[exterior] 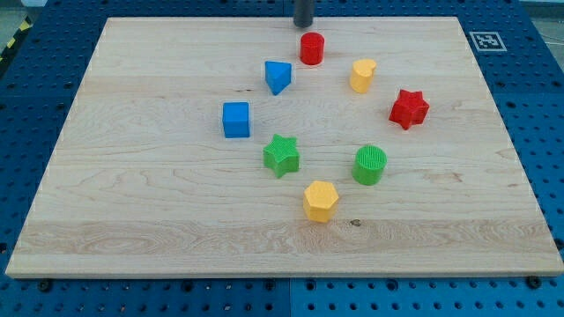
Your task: Put the red circle in between the red star and the blue cube
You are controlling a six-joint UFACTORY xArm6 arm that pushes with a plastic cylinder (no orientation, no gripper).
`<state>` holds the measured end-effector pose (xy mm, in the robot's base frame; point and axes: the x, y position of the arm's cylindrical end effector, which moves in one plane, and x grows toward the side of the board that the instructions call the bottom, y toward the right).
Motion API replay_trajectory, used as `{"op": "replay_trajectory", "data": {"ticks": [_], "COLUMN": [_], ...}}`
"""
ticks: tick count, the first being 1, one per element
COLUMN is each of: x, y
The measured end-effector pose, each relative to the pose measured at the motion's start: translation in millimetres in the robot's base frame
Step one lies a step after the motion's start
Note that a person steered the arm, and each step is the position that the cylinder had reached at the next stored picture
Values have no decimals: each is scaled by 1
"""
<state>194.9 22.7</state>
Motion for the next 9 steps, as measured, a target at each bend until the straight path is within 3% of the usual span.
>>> {"op": "replay_trajectory", "data": {"ticks": [2,6,9], "x": [-3,42,-2], "y": [-9,43,-6]}}
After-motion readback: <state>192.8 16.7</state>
